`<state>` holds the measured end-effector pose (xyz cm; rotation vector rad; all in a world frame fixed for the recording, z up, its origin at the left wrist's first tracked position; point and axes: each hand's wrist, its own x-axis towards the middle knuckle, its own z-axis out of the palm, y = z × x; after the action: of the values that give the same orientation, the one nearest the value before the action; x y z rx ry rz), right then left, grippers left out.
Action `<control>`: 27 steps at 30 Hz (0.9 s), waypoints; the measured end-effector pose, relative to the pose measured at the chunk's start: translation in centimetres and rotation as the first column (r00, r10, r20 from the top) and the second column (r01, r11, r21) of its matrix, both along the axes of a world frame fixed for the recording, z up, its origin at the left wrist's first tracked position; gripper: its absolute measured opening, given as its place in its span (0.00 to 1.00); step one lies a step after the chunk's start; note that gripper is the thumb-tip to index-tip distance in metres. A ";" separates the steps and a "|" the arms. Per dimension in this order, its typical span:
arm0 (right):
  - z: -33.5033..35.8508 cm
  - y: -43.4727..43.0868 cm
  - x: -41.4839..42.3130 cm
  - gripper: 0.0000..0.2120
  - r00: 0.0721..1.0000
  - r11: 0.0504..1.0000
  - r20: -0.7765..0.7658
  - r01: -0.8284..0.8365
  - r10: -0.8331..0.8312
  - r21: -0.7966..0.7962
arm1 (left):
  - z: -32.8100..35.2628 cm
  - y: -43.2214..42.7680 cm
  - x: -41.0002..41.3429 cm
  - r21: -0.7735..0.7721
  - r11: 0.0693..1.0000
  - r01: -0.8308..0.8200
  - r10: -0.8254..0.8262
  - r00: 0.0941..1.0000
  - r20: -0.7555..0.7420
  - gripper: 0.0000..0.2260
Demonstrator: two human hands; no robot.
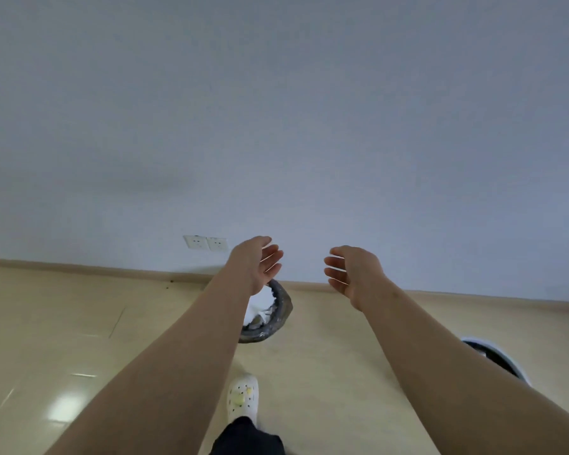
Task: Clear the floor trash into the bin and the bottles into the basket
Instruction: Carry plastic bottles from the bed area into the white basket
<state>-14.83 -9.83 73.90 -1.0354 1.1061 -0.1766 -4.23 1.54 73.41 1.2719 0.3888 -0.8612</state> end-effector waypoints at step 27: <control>0.6 41.9 9.2 0.03 0.666 0.665 0.003 -0.744 0.746 -0.055 | 0.4 45.8 -2.9 0.105 0.748 -0.655 0.632 0.752 0.189 0.06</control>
<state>-5.68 32.03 74.53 -1.4530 0.5703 0.4572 -7.12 47.38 73.80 1.2174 0.7468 -0.1383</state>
